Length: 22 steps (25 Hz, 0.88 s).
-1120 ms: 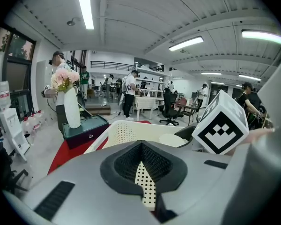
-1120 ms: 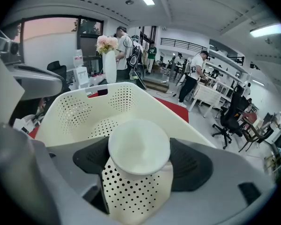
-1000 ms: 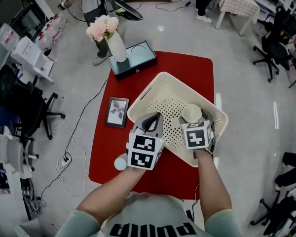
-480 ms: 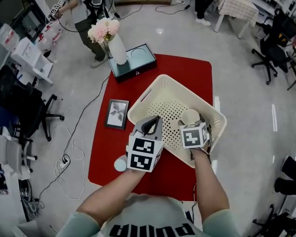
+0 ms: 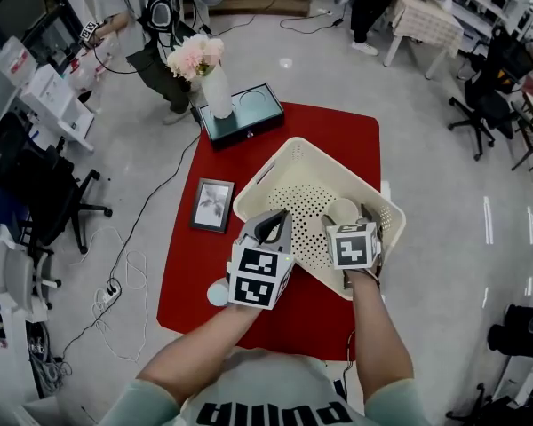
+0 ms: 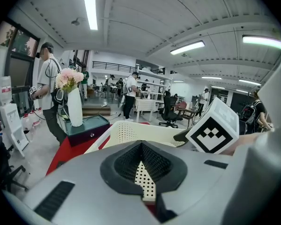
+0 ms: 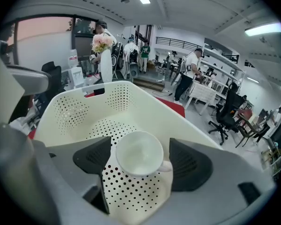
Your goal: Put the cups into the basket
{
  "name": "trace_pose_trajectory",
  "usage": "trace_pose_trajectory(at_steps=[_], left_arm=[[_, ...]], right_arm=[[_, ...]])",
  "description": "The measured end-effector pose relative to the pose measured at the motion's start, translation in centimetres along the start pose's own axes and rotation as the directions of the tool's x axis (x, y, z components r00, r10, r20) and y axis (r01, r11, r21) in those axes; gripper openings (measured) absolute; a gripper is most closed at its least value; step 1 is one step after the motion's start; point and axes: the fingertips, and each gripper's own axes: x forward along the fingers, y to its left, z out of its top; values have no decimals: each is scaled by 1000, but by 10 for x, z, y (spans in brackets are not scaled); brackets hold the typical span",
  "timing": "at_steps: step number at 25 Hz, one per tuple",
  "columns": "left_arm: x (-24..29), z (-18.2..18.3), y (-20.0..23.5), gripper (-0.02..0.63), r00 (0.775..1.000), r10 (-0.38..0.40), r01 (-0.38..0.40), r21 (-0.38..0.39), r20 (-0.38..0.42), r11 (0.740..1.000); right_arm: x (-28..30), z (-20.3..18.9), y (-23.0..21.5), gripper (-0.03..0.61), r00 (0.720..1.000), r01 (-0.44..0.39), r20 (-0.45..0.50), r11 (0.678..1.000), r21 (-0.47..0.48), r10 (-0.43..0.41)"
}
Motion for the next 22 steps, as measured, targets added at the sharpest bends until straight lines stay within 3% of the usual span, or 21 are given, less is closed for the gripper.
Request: trace_pose_trajectory(at_steps=[7,22], left_arm=[[-13,0,1,3,1000,-3,3,-6,18,1000],[-58,-12,-6,3,998,-1,1,-8,60,1000]], right_arm=[[-35,13,16,377,997,-1,77,1000,-7,2],[-98,1,59,358,984,-38,175,999,-11,39]])
